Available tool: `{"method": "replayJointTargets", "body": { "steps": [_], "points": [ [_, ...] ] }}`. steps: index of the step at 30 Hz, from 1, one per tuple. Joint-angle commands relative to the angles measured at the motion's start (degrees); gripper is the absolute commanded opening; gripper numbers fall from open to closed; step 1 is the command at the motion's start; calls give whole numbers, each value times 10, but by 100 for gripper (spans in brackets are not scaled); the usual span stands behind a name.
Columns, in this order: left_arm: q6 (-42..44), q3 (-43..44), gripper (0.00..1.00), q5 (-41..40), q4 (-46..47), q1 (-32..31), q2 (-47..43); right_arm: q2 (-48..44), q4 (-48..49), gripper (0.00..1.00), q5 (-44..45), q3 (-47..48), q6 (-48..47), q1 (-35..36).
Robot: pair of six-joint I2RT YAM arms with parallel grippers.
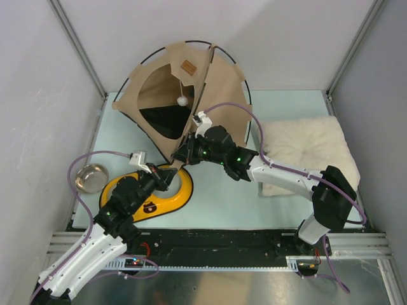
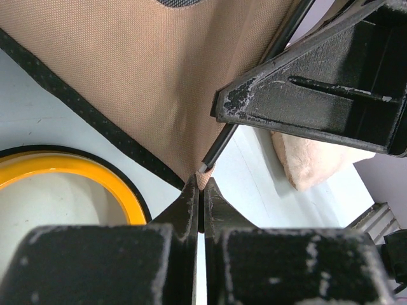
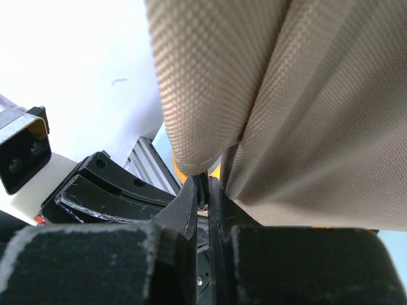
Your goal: Set up the pet tent
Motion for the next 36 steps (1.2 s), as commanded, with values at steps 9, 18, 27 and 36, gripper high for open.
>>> {"method": "replayJointTargets", "body": {
  "steps": [9,18,27,36],
  "points": [
    [9,-10,0,-2,-151,-11,20,-50,57,0,155,-18,-73,-59],
    [11,-11,0,-3,-152,-11,24,-56,53,0,155,-35,-93,-56],
    [11,-4,0,-17,-154,-11,39,-54,52,0,161,-50,-126,-44],
    [28,13,0,-22,-155,-11,63,-53,72,0,167,-78,-159,-29]
  ]
}}
